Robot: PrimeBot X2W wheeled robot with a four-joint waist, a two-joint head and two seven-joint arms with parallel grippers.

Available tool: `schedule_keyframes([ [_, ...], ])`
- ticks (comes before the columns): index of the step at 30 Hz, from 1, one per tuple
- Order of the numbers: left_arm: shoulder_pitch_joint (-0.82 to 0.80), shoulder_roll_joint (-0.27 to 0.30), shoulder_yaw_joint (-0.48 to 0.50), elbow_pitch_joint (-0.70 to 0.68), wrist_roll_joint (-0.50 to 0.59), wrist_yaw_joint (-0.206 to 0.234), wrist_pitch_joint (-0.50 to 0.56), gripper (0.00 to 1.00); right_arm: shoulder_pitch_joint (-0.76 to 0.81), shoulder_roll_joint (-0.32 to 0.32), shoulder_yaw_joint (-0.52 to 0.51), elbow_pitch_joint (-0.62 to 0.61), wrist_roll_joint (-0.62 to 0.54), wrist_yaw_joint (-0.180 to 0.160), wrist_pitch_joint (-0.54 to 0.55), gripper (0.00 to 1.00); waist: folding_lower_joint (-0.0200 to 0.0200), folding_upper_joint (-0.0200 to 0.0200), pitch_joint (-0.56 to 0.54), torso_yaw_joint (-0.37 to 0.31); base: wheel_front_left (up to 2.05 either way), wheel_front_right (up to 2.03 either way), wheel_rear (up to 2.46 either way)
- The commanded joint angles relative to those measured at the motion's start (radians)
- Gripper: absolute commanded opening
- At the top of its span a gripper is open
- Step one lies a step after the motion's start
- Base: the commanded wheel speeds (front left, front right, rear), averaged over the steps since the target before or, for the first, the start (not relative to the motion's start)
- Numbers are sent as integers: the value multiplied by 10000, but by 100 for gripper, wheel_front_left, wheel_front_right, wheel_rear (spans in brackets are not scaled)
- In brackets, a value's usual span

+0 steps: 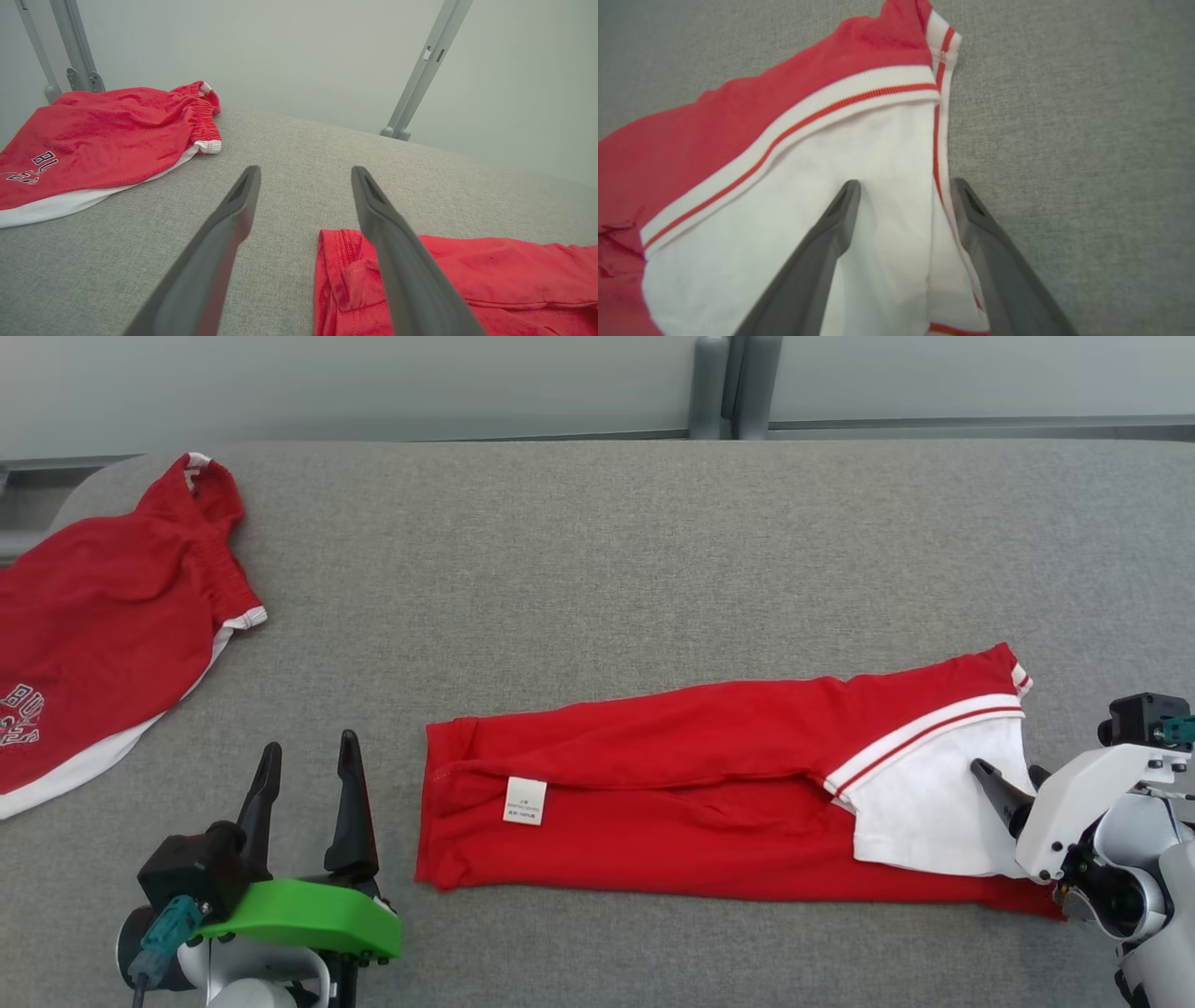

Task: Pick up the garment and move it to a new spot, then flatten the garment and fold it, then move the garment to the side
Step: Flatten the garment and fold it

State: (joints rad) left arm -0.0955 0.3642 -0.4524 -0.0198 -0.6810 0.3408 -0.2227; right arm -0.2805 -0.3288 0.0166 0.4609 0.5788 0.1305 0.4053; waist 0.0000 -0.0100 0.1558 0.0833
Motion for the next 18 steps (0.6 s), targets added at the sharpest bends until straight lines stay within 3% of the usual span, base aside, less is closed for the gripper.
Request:
schedule_keyframes([
  [1,-106,1,23,15,26,21,-61,100,-113,-44,19,77,95,4,54,100,0,100,12,99,0,0,0],
  [10,-35,-45,-14,56,-5,11,-108,100,-282,-109,713,371,355,4,481,100,0,100,-9,235,0,0,0],
  [17,4,-31,-51,94,-7,10,-122,100,-453,-173,1427,847,-625,3,516,100,0,100,-73,202,0,0,0],
  [18,-3,-29,-61,94,-7,7,-122,100,-511,-139,1508,946,-764,3,538,87,0,100,-74,202,0,0,0],
])
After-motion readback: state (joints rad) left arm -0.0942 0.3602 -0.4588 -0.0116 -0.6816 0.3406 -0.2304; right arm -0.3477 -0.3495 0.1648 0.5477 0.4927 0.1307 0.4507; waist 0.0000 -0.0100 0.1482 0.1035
